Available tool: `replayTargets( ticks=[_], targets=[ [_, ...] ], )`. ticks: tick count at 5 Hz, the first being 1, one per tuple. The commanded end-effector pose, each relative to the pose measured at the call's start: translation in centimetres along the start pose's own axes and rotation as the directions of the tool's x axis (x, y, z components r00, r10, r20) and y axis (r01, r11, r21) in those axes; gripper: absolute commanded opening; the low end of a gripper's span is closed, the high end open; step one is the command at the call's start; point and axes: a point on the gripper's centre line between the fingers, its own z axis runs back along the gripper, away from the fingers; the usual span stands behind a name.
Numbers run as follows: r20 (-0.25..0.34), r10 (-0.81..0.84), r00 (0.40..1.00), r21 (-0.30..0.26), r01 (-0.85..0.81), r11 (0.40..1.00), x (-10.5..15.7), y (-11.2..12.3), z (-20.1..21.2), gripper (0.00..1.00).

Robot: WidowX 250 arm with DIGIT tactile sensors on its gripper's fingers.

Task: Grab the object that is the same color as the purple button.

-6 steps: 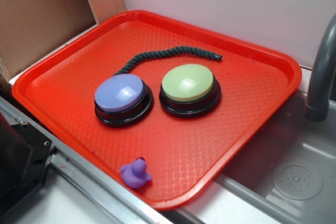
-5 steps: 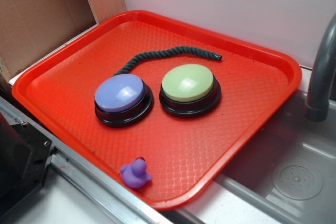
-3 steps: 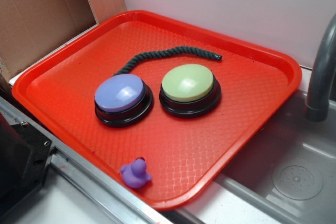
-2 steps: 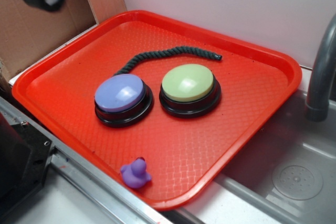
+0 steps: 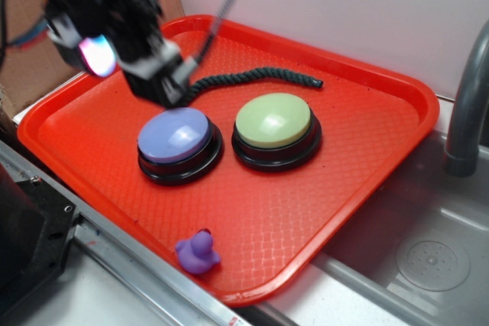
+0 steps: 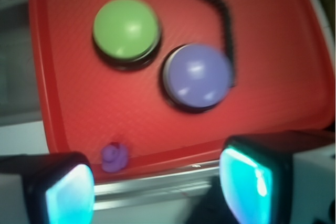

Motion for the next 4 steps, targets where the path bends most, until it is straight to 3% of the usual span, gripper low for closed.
replayTargets(
  ticks=[1,2,4],
  targets=[
    [-0.017,0.012,1.000,-0.060,-0.013,0.998,-0.6,-3.5,-5.7,1.00],
    [-0.123,-0.013,0.992,-0.157,-0.007,0.988,-1.7,-4.5,-8.3,1.00],
    [-0.273,0.051,0.961,-0.120,-0.086,0.989,-3.0,-5.0,-12.2,1.00]
  ],
)
